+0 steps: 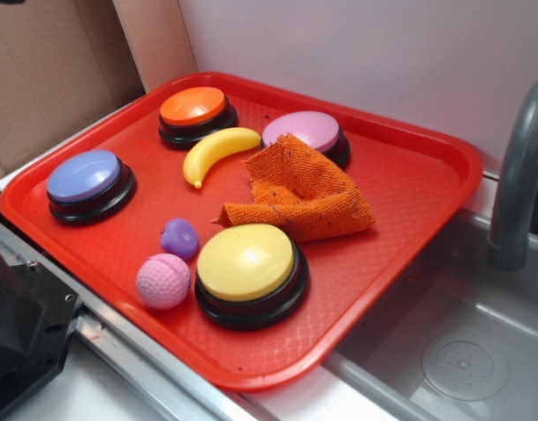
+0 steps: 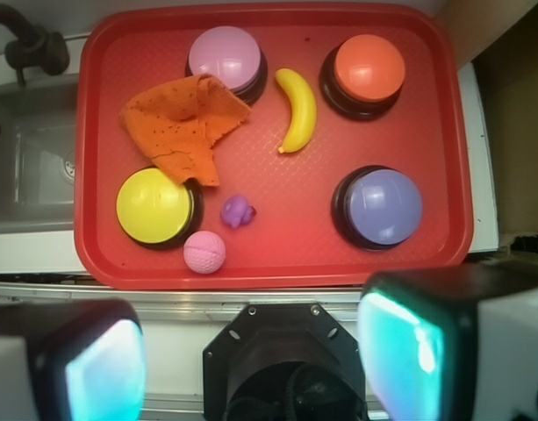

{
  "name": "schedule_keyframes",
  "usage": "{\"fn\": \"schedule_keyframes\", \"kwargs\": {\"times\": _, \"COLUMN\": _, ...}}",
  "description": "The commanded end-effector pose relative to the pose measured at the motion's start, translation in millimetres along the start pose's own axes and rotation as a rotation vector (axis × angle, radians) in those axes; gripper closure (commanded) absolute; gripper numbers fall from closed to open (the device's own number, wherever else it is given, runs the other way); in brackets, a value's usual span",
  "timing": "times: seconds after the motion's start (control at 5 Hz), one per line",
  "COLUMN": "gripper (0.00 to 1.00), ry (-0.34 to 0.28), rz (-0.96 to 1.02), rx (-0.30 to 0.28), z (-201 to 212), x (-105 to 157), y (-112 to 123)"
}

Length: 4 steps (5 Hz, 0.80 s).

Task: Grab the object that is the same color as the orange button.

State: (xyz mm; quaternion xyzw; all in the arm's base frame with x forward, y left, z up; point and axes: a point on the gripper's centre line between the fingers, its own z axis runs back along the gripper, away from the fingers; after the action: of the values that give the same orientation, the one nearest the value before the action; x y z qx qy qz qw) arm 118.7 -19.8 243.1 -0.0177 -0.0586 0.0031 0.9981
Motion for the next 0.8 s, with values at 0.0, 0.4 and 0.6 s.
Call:
{"fn": "schedule_keyframes", "kwargs": {"times": 0.0, "gripper": 0.0, "ry": 0.0, "rz": 0.0, "rx": 0.0, "z": 0.0, "x": 0.0, "y": 0.0}}
{"fn": "schedule_keyframes", "kwargs": {"times": 0.4, "gripper": 0.0, "ry": -0.024, "rz": 0.008, "rx": 0.044, "z": -52.6, "x": 60.5, "y": -33.8}}
{"fn": "schedule_keyframes", "kwargs": {"times": 0.6, "gripper": 0.0, "ry": -0.019, "rz": -0.039, "rx": 0.077, "z": -98.6, "x": 90.8, "y": -59.8}}
